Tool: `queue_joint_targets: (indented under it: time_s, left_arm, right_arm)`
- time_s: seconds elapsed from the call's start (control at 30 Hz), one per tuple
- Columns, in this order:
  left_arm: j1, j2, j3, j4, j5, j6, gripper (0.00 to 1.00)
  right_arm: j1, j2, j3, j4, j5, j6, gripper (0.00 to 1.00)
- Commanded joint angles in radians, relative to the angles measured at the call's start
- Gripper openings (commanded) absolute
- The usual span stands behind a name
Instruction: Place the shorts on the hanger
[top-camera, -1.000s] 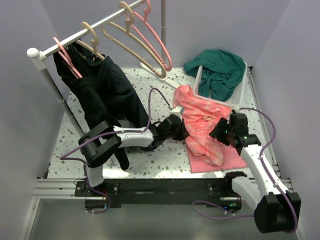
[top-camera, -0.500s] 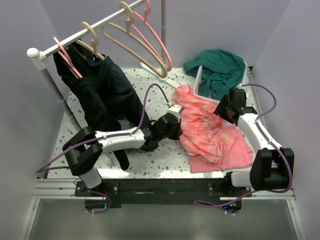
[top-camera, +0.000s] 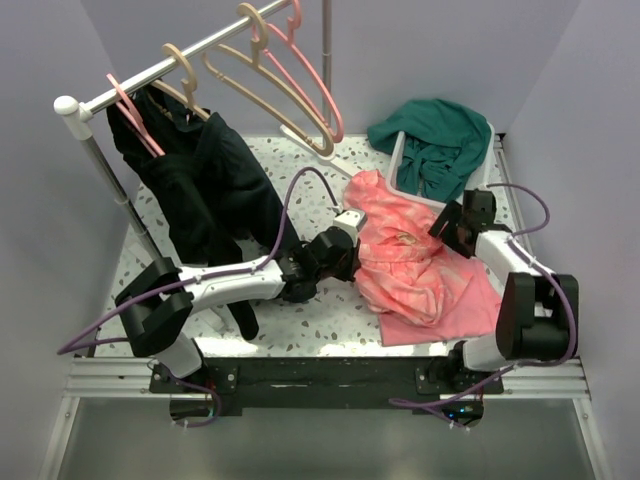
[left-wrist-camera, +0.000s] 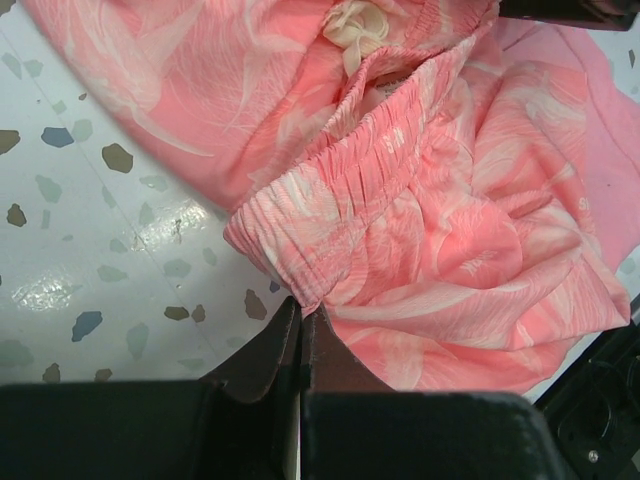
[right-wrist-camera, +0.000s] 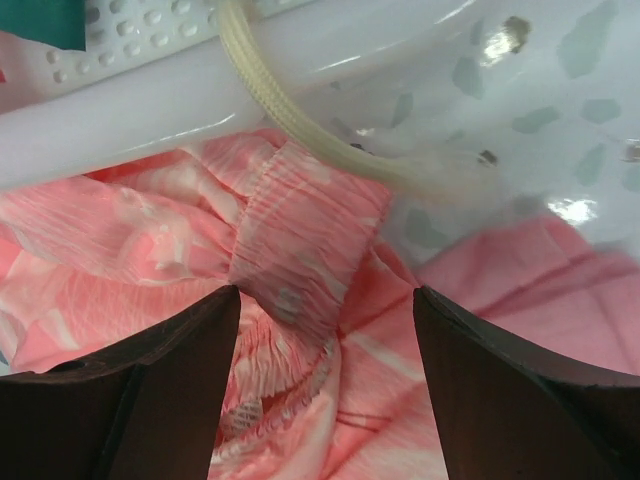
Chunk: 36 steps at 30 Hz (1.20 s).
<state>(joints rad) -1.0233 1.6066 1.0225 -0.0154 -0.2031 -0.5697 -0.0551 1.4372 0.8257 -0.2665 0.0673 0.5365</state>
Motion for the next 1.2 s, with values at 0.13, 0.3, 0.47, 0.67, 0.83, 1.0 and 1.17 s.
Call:
queue_joint_targets:
  time_s: [0.13,0.3,0.47,0.67,0.83,1.0,1.17]
  left_arm:
    - [-0.008,-0.089,0.094,-0.064,-0.004,0.14,0.0]
    - [-0.008,-0.16,0.246,-0.236,-0.048,0.27,0.0]
    - [-0.006,-0.255,0.342,-0.336,-0.097,0.378,0.0]
    - [-0.006,-0.289,0.496,-0.353,-0.099,0.501,0.0]
    - [-0.004,-0.261,0.666,-0.337,-0.122,0.56,0.0]
    - [-0.004,-0.209,0.827,-0.357,-0.091,0.565,0.0]
    - [-0.004,-0.229,0.686,-0.339,0.022,0.519,0.0]
  right_arm:
    - [0.001,0.081,0.035,0.245,-0.113,0.14,0.55]
    - [0.001,-0.027,0.157,0.112,-0.07,0.169,0.0]
    - [0.001,-0.19,0.341,-0.042,-0.104,0.161,0.0]
    - [0.003,-0.253,0.611,-0.18,-0.081,0.135,0.0]
    - [0.001,-0.241,0.826,-0.252,-0.069,0.122,0.0]
    - [0.001,-0.199,0.998,-0.313,-0.04,0.117,0.0]
    - [0.003,-0.23,0.914,-0.32,-0.047,0.118,0.0]
